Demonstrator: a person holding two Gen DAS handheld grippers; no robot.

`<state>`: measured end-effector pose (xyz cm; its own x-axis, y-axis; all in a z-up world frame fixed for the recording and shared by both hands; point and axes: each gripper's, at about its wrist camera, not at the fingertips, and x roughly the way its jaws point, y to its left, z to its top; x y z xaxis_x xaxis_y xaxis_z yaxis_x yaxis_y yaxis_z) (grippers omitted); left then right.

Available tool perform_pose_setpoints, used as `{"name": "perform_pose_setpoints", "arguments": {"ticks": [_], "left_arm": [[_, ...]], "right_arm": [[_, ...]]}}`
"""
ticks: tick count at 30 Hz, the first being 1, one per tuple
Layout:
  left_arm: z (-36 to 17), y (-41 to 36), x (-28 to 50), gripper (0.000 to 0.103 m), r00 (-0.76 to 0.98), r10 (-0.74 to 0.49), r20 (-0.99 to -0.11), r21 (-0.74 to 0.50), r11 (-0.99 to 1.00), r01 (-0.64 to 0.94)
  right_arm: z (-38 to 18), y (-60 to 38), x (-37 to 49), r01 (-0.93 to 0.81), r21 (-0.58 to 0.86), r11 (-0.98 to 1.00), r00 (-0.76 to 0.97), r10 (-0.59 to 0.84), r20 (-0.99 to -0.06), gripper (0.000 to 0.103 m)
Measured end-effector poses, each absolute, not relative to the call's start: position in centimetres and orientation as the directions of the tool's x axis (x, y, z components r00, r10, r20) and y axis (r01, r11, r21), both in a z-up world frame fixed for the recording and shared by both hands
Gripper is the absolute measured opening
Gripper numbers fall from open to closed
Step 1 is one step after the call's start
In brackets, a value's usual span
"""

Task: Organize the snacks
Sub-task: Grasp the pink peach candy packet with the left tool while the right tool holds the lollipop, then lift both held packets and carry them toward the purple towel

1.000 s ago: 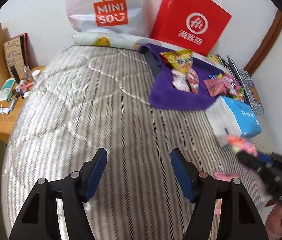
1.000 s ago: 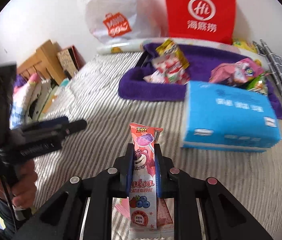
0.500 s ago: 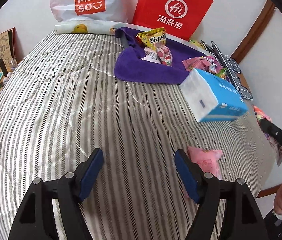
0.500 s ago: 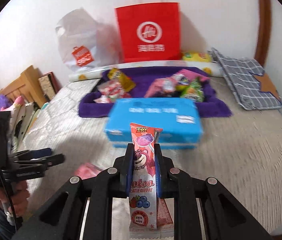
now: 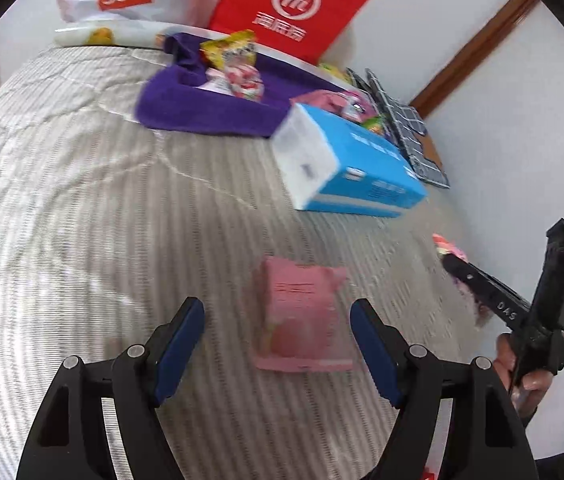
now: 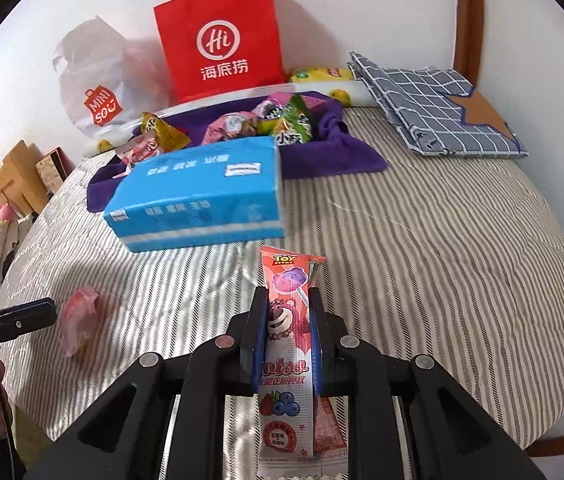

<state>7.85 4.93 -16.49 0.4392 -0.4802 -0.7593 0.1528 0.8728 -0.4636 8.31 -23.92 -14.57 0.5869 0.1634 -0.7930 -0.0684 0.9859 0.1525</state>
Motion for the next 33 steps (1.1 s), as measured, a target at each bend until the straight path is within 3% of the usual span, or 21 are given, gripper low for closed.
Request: {"name": "perform_pose_setpoints", "arguments": {"ticks": [6, 10, 16, 23, 33], "left_arm": [[-16.3, 1.4, 7.7, 0.071, 0.463, -0.399, -0.792, -0.354, 0.917, 0.184], [-16.5, -0.5, 7.2, 0.042, 0.537, -0.233, -0.811, -0.170, 0.972, 0.164], [-16.3, 0.7, 8.8, 0.038, 0.541, -0.241, -0.806, -0.182, 0.970, 0.162], [-16.8, 3.9, 14.3, 0.040, 0.564, -0.123, -0.816, -0.127, 0.991, 0.032], [-17.7, 4.3, 16.3, 0.042, 0.586, -0.088, -0.805, -0.115, 0.993, -0.008]], "right_arm": [[-15.3, -24.8, 8.0, -0.051, 0.134, 0.990, 0.588, 0.139, -0.797, 0.018], [-15.7, -25.4, 8.4, -0.041, 0.136, 0.990, 0.586, 0.134, -0.799, 0.018], [-16.2, -26.2, 10.0, -0.042, 0.105, 0.994, 0.594, 0.109, -0.797, 0.018], [-16.9, -27.0, 14.2, -0.039, 0.112, 0.993, 0.596, 0.113, -0.795, 0.019], [-18.6, -26.7, 18.3, -0.065, 0.156, 0.986, 0.561, 0.165, -0.811, 0.021]]}}
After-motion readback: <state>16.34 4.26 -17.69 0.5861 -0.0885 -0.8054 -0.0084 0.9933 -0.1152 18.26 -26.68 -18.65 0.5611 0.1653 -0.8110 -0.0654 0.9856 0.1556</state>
